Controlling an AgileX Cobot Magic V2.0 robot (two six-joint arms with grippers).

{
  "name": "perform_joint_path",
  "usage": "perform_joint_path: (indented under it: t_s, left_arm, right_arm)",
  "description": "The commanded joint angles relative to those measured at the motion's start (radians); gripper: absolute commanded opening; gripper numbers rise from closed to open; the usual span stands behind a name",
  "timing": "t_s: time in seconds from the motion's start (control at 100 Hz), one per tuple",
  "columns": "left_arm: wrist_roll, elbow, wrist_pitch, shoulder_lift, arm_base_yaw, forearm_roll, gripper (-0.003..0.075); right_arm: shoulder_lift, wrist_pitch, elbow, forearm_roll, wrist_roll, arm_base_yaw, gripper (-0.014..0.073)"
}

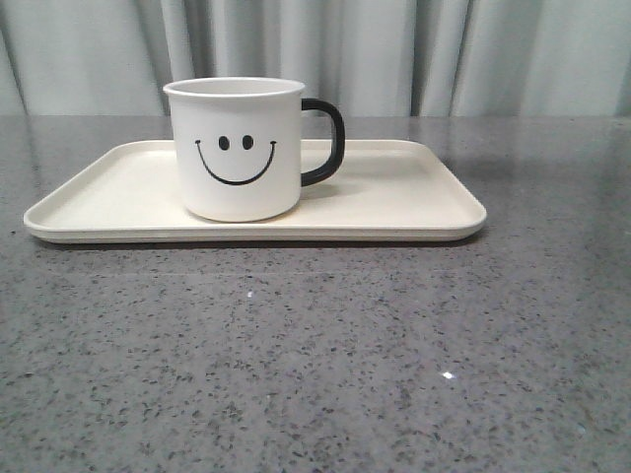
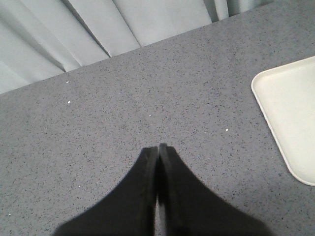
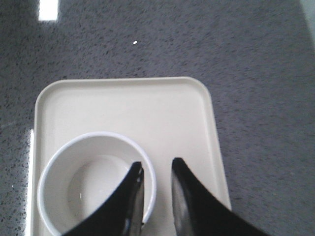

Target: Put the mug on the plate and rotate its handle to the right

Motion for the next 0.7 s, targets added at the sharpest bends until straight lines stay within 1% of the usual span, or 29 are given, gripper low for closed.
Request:
perform_joint_path:
  t_s: [0.0,0.05,0.14,0.22,0.4,0.47,0.55,0.6,0.69]
  left_arm:
    - [-0.008,-0.022,-0.021,-0.001,-0.005,0.029,-0.002]
    - [-0.008,-0.022,-0.021,-0.001,-0.005,0.029,-0.002]
    - [-0.008,-0.022,-0.026,-0.001,-0.005,0.029,-0.002]
    - [-0.008,-0.022,-0.029,-0.001,-0.005,0.029,-0.002]
    - [-0.008,-0.022,-0.057,-0.001,-0.005,0.029,-0.002]
    - [-0.008,-0.022,-0.071,-0.001,-0.005,0.029,-0.002]
    - [-0.009,-0.022,-0.08,-0.001,-0.005,0.029,-0.002]
    - [-0.009,-0.022,-0.08,-0.001,-0.005,0.029,-0.002]
    - [-0.009,-0.022,-0.085,-0.001,-0.005,0.029,-0.002]
  right_arm:
    - [-0.126,-0.096,-0.034,0.034,0.053,-0.042,0.0165]
    - [-0.154,-0.136,-0.034,0.034,0.094,-0.069,0.0165]
    - [-0.223,-0.175,-0.034,0.034,0.173,-0.15,0.0165]
    - [-0.279,-0.171,-0.034,0.034,0.229,-0.228,0.0165]
    - [-0.422,-0.138,-0.029,0.052,0.284,-0.433,0.0164]
    - [-0.476,-0.139,-0.028,0.082,0.295,-0.517,0.0164]
    - [-0.54,-0.148,-0.006,0.147,0.299,-0.611,0.0164]
    - [-0.584,-0.164,0.024,0.195,0.299,-0.678,0.0164]
    - [-0.667,-0.206,0.108,0.247,0.299,-0.756,0.0164]
